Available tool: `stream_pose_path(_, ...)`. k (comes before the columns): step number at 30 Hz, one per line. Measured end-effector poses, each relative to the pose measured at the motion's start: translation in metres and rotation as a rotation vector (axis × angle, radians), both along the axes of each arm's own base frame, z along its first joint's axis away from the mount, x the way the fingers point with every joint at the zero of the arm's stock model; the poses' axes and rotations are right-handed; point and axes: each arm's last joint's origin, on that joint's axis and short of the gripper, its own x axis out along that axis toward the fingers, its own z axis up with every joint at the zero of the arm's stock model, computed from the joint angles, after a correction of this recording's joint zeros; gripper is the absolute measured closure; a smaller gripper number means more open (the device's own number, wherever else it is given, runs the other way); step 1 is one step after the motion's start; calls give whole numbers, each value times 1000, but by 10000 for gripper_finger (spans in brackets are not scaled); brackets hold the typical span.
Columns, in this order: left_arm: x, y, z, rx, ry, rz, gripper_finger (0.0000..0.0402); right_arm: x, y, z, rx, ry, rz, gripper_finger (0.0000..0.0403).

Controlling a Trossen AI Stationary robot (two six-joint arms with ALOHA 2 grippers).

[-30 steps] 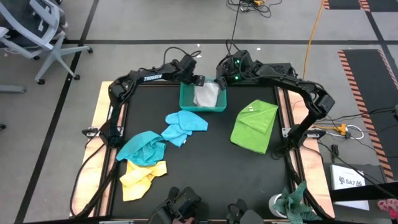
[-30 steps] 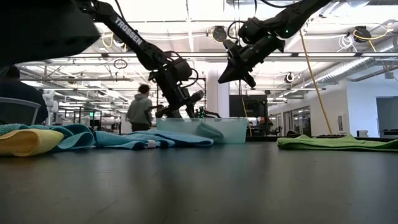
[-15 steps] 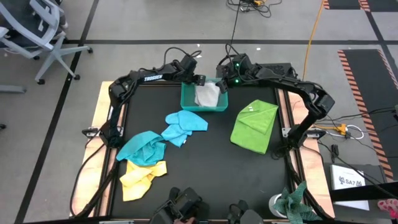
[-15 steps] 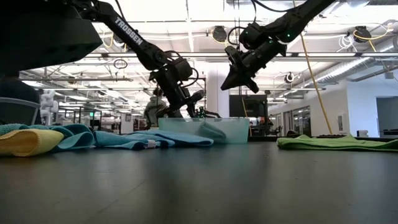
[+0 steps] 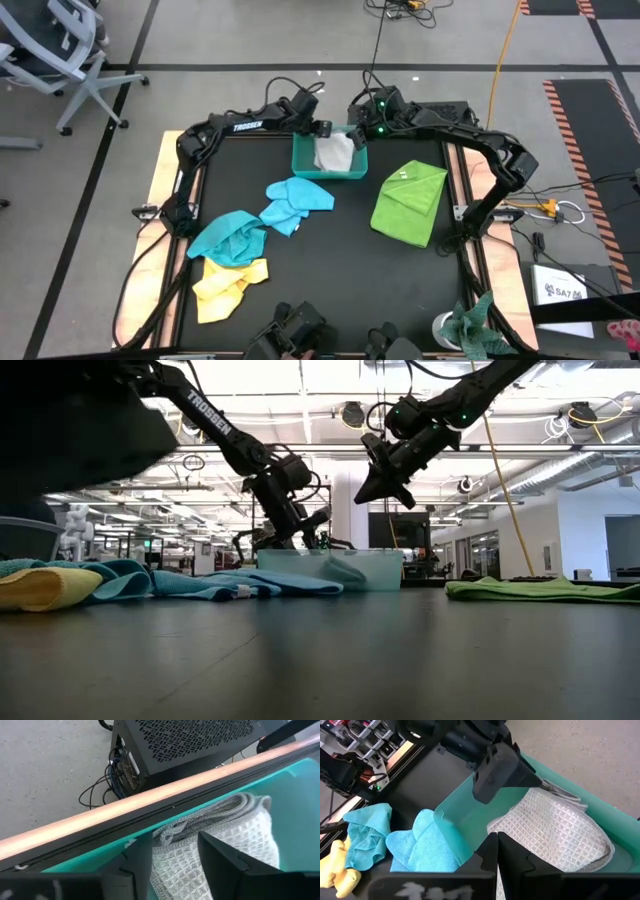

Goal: Fold microfiber towels
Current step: Put the gray microfiber towel into the blue bin

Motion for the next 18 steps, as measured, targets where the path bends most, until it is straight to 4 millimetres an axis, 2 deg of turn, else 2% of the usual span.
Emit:
stream_pose_path(5, 7, -5, -13, -24, 8, -70, 316, 0, 0, 0, 1, 1, 0, 403)
stream_pose_path(11, 6, -3, -4, 36, -4, -110, 387, -1, 1, -1, 11, 11, 1, 403)
stream_pose_path(18, 5, -1, 6, 66, -35, -114, 398, -1, 1, -1, 13, 13, 1, 403)
